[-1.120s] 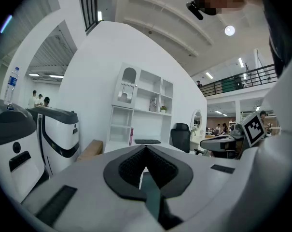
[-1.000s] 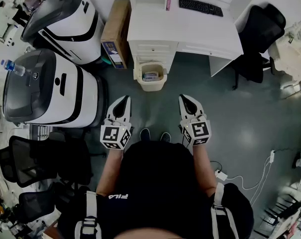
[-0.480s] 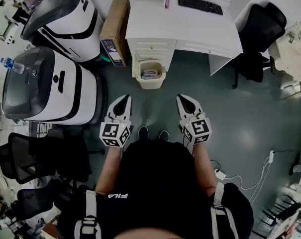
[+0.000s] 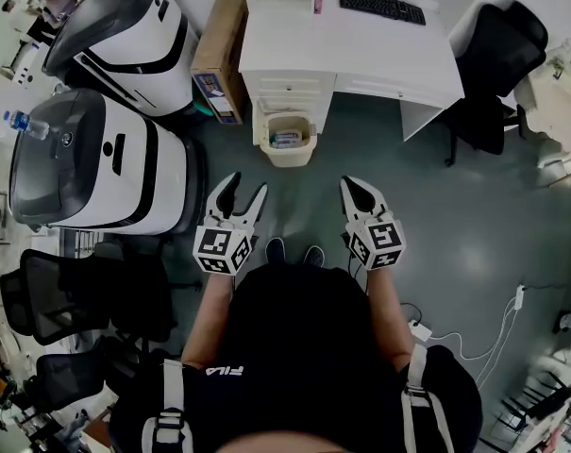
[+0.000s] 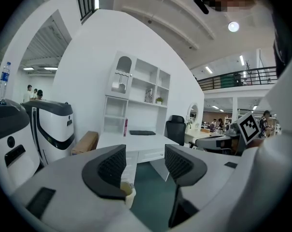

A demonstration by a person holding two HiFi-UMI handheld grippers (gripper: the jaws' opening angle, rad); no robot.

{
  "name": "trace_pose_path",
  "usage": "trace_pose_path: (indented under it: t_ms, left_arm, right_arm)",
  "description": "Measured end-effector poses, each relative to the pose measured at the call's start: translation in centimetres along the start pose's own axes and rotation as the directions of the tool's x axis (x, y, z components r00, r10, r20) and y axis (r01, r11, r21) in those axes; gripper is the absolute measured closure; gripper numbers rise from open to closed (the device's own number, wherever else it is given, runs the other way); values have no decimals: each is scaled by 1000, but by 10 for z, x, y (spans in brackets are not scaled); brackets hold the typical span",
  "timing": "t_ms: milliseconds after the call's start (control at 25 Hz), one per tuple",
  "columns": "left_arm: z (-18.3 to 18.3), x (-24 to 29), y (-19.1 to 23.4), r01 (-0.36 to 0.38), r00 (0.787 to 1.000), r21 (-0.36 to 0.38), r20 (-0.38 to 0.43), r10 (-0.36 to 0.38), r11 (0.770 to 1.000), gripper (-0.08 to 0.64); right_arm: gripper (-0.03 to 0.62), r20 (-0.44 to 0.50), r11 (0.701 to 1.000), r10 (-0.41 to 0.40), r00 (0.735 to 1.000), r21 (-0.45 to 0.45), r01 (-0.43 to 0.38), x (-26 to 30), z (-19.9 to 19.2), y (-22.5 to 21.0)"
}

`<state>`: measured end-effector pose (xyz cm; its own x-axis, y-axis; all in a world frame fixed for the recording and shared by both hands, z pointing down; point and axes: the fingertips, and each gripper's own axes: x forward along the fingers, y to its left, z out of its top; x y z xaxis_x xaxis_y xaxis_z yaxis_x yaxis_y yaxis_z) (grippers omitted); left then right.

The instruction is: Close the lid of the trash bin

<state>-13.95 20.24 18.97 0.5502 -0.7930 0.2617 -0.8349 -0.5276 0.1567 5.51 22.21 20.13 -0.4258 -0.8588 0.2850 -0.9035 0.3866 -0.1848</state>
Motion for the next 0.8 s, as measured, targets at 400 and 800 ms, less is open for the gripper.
trace_pose_path:
  t_ms: [400, 800]
  left_arm:
    - [-2, 7, 3, -35, 999, 8, -13, 35, 999, 256]
    - [-7, 12, -6, -83, 996, 33, -28, 84, 996, 256]
  right_arm:
    - [588, 9, 1000, -4, 1000, 20, 3, -2, -2, -7]
    - [589, 12, 999, 24, 1000, 41, -24, -11, -6, -21]
